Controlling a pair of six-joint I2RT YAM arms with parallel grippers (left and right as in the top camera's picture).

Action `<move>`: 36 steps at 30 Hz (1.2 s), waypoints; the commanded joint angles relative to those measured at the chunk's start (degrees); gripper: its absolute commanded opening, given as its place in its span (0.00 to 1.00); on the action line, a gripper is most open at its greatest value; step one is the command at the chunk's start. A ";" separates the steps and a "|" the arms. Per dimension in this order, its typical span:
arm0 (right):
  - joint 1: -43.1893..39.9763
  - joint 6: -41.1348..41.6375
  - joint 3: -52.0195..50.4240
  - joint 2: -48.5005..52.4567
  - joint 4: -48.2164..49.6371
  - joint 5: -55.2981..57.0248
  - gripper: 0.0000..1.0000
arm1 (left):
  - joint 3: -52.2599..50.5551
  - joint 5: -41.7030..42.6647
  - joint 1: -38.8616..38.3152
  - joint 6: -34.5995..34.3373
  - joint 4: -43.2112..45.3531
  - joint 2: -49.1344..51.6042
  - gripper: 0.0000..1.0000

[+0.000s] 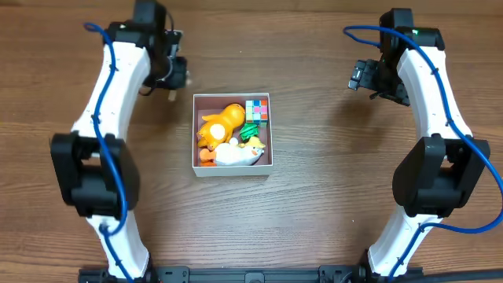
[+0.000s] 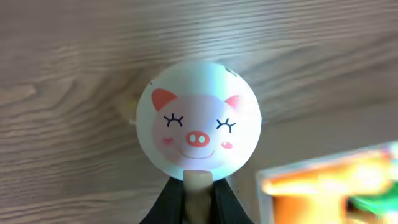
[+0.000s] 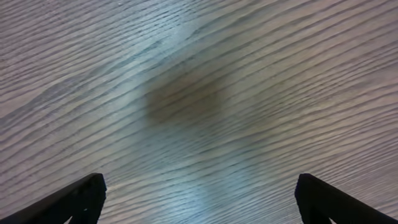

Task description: Pack container

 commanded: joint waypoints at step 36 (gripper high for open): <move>0.11 -0.15 0.07 -0.24 0.11 0.74 1.00 | 3.85 -17.68 -5.73 -18.80 -17.97 -27.34 1.00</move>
